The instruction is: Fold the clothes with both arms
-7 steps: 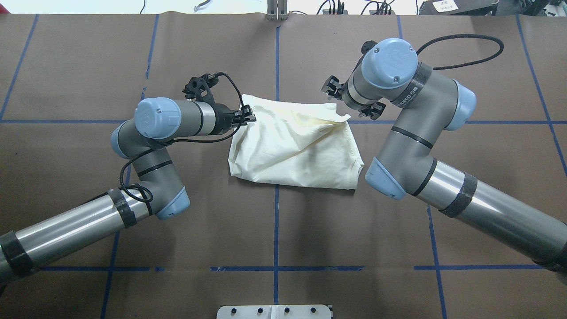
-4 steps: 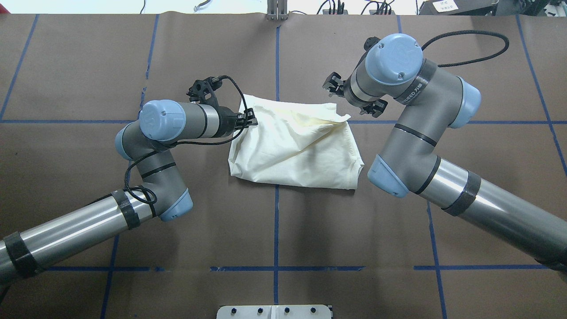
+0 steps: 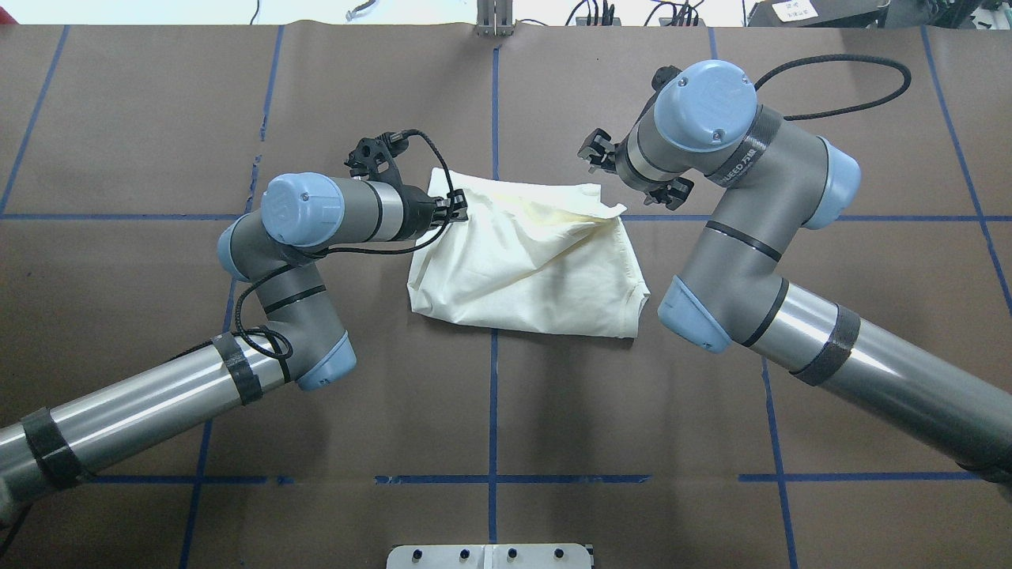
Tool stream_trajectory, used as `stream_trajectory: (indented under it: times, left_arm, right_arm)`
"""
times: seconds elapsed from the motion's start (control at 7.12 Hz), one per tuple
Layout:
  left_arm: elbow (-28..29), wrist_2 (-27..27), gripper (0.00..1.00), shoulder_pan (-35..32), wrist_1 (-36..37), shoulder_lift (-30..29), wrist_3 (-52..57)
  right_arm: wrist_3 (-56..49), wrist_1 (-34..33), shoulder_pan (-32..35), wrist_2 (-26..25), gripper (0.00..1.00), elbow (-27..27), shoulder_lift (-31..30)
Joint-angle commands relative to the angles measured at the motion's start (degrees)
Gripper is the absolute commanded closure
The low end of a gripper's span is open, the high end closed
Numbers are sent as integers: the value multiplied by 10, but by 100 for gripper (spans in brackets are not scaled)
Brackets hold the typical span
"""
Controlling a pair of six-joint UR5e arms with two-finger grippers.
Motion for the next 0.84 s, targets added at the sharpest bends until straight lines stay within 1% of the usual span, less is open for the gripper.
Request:
stream_trajectory:
  times: [0.0,0.14,0.7]
  left_arm:
    - [-15,-1,100,-20,1,3,1]
    - [-16,-1,100,-30,-1,6,1]
    - [-22,2,100,-32,-7,32,-27]
  right_arm:
    - [0,0,0,0,3,0,-1]
    - [1,1,0,0,3,0,0]
    - [1,0,0,0,3,0,-1]
